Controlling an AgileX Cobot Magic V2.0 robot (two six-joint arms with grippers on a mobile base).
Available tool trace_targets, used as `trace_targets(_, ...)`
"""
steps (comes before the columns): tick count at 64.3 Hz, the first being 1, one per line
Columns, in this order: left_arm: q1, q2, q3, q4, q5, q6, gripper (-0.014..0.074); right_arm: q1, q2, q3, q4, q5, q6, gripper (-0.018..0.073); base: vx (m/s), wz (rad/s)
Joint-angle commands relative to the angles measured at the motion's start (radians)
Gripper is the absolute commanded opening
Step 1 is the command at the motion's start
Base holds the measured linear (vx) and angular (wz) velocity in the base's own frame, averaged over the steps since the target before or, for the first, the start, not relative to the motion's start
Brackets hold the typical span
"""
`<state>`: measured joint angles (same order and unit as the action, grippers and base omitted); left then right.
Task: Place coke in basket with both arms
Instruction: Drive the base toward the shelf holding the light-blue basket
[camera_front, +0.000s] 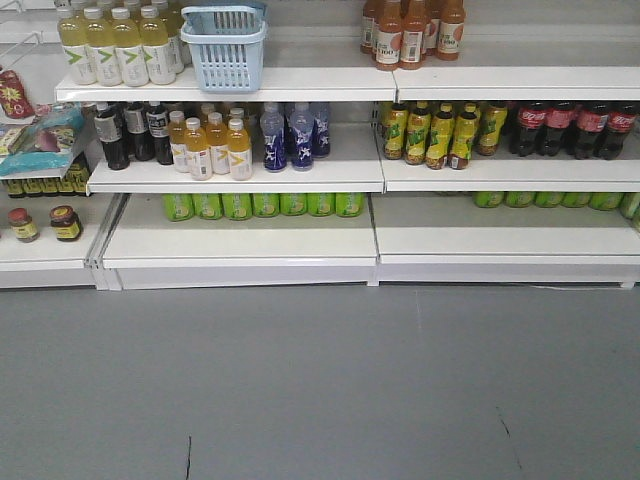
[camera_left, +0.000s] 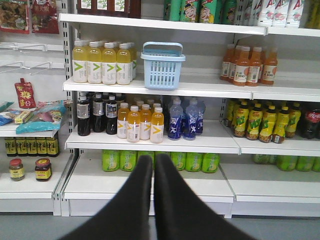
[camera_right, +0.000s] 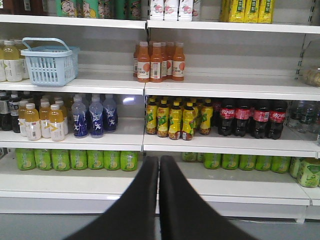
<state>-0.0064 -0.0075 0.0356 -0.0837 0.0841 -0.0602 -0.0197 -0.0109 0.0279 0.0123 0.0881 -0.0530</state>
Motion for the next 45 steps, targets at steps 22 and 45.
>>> trace_targets(22, -0.001, -0.019, -0.034, 0.000, -0.067, -0.010, -0.0006, -0.001, -0.013, 0.008, -0.006, -0.070, -0.009, -0.0005, 0.00, 0.00)
trace_targets(45, -0.001, -0.019, -0.034, 0.000, -0.067, -0.010, -0.0006, -0.001, -0.013, 0.008, -0.006, -0.070, -0.009, -0.0005, 0.00, 0.00)
